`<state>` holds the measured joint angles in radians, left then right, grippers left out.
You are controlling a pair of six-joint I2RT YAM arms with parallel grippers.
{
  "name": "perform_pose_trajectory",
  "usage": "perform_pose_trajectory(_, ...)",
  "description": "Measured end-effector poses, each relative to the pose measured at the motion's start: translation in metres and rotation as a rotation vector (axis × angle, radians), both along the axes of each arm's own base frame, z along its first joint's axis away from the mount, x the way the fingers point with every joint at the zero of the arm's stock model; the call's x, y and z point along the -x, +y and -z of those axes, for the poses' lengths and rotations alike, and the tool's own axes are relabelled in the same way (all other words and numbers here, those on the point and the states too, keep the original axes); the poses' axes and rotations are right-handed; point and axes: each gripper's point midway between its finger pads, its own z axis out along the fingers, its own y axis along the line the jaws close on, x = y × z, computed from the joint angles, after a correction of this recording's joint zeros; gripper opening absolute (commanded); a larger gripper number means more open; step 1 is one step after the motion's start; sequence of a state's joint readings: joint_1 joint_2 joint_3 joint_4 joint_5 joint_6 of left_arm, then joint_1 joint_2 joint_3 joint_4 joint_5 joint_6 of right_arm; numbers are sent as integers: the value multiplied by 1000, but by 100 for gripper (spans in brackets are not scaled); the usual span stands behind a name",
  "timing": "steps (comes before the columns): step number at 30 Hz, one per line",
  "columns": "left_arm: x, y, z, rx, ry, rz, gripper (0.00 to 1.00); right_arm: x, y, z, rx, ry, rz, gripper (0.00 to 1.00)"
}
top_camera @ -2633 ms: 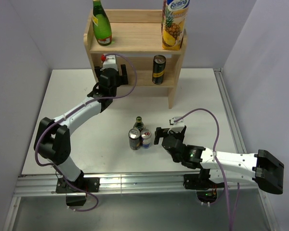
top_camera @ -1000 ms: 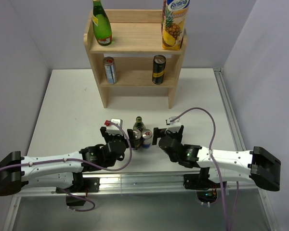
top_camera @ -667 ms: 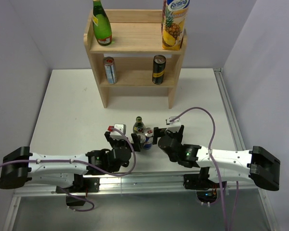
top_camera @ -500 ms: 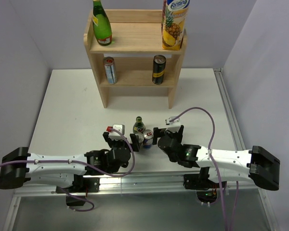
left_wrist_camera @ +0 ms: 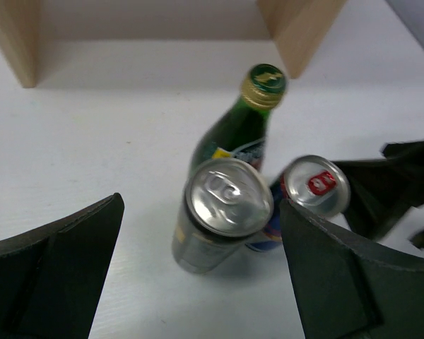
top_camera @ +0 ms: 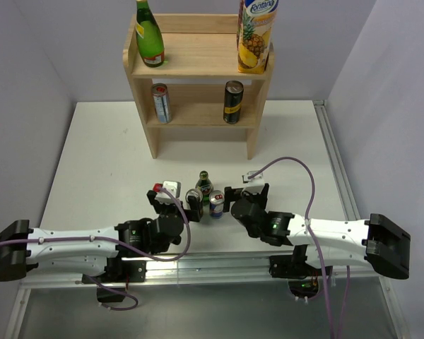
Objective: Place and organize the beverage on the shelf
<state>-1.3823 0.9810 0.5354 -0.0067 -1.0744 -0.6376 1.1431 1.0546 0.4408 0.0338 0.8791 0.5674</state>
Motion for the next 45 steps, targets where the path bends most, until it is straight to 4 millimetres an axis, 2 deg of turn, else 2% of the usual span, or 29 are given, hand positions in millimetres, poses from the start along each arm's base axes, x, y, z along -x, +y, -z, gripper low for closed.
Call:
perform_pose_trajectory(5,10,-21,0,39,7,137,99,0,0,1,5,2,1,99)
perform_pose_trajectory(11,18,-33,25,3,40,206,99,0,1,3,13,5,0,99)
perform_pose_trajectory(18,18,-32,54,-47,55,195,99,0,1,4,17,7,-1,99)
perform_pose_trajectory(24,9,-28,76,-68,34,137,98,0,1,6,27,10,-1,99)
perform_pose_trajectory(28,-5,-18,95,-82,27,92,97,0,3,6,31,12,-2,99)
perform_pose_trajectory(35,-31,-20,104,-87,0,47,93,-1,3,7,35,14,-2,99)
perform_pose_trajectory(38,-38,-26,106,-98,-9,41,83,-1,4,6,34,13,-2,99)
perform_pose_trajectory(40,-41,-30,104,-93,-15,40,71,-1,3,7,37,15,-2,99)
perform_pose_trajectory(41,-42,-32,103,-91,-17,41,62,-1,3,8,40,16,-2,99)
perform_pose_trajectory(42,-42,-34,103,-84,-17,45,29,-1,3,9,43,17,-2,99)
perform_pose_trajectory(43,-43,-35,102,-81,-19,44,16,-1,3,10,47,19,-2,99)
perform_pose_trajectory(45,-44,-33,102,-88,-17,35,0,-1,3,11,52,21,-2,99)
